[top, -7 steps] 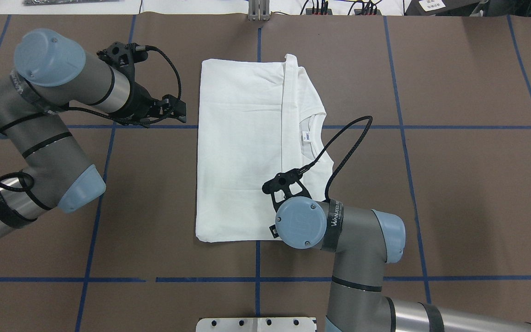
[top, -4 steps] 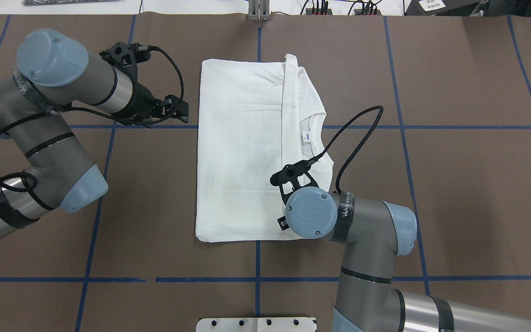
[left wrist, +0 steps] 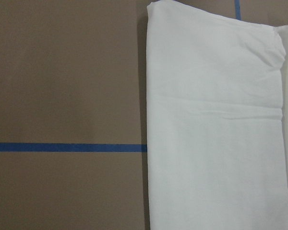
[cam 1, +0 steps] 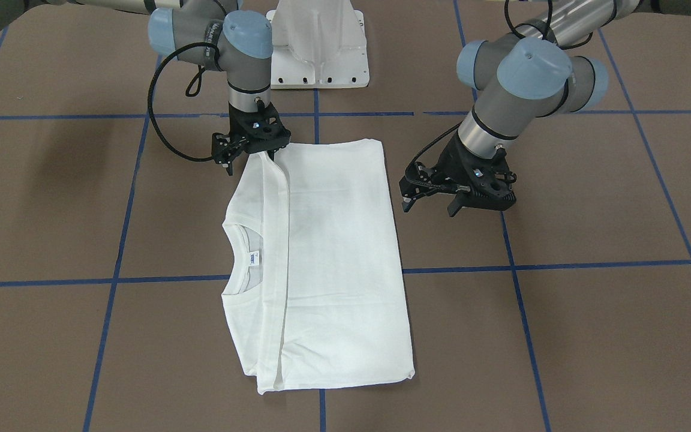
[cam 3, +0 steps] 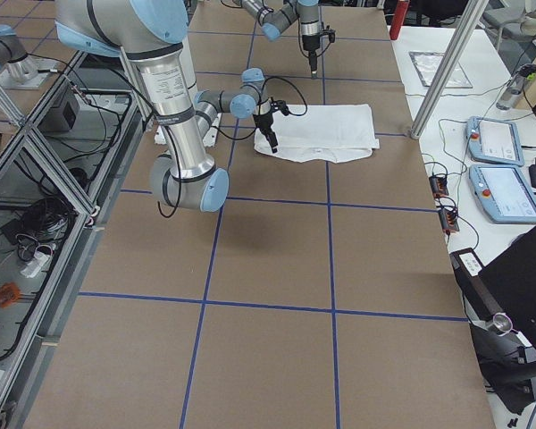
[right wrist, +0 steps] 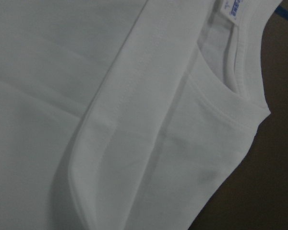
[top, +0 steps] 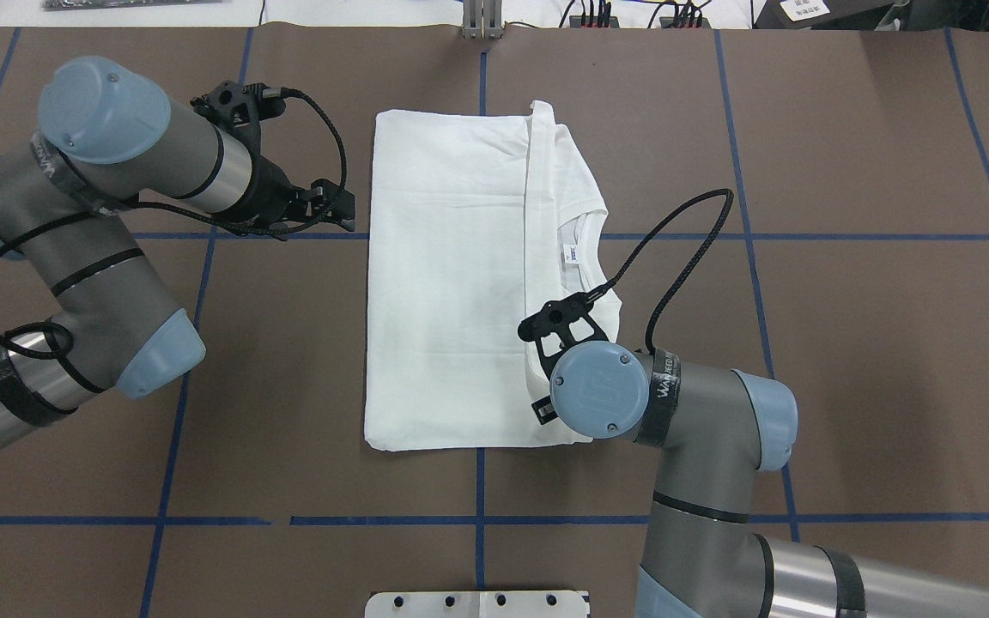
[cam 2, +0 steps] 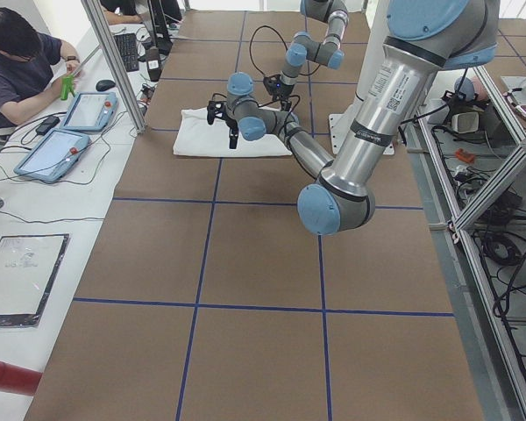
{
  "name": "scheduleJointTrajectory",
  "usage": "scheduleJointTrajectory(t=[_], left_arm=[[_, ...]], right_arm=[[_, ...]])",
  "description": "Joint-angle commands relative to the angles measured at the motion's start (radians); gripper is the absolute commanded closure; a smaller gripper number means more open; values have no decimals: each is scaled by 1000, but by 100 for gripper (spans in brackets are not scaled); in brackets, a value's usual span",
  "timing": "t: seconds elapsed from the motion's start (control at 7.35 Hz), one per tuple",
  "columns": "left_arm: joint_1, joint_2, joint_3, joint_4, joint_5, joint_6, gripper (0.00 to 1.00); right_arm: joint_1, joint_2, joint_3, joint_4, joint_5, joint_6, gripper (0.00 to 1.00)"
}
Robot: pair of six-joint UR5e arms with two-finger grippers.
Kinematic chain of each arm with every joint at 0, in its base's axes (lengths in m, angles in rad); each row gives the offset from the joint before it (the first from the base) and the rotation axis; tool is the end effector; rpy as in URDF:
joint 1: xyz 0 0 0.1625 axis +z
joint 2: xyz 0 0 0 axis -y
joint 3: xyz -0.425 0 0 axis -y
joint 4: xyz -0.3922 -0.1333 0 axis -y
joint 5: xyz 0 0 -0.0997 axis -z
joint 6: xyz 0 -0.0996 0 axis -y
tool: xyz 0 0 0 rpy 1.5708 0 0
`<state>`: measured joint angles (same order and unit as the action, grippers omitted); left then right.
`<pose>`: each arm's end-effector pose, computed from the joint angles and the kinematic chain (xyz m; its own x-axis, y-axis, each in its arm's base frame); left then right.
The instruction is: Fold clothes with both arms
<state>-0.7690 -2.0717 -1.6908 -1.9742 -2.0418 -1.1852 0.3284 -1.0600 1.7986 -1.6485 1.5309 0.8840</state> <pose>0.4064 -0.5158 0.2681 0.4743 0.0074 -0.8803 0.1756 0.9791 0.1028 -0.5592 -0.3356 0.2866 0.7969 -0.3978 0.4547 0.2067 0.8867 0.4136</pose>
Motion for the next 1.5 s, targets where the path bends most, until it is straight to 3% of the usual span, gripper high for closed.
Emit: scheduleJointTrajectory(t=[0.0, 0.27, 0.54, 0.82, 1.09, 1.36], left_arm=[[5, -8, 0, 0, 0, -1, 0], [7, -14, 0, 0, 0, -1, 0], [7, -14, 0, 1, 2, 2, 0], [7, -13, 2, 0, 2, 7, 0], [7, -10, 2, 1, 2, 13, 0], [7, -10, 2, 0, 3, 13, 0]], right_arm=[[6, -75, 65, 9, 3, 0, 0], [15, -193, 166, 9, 8, 10, 0], [73, -158, 177, 13, 88, 10, 0], [115, -75, 157, 13, 98, 6, 0], [129, 78, 11, 15, 95, 4, 0], [143, 127, -146, 170, 89, 0, 0]])
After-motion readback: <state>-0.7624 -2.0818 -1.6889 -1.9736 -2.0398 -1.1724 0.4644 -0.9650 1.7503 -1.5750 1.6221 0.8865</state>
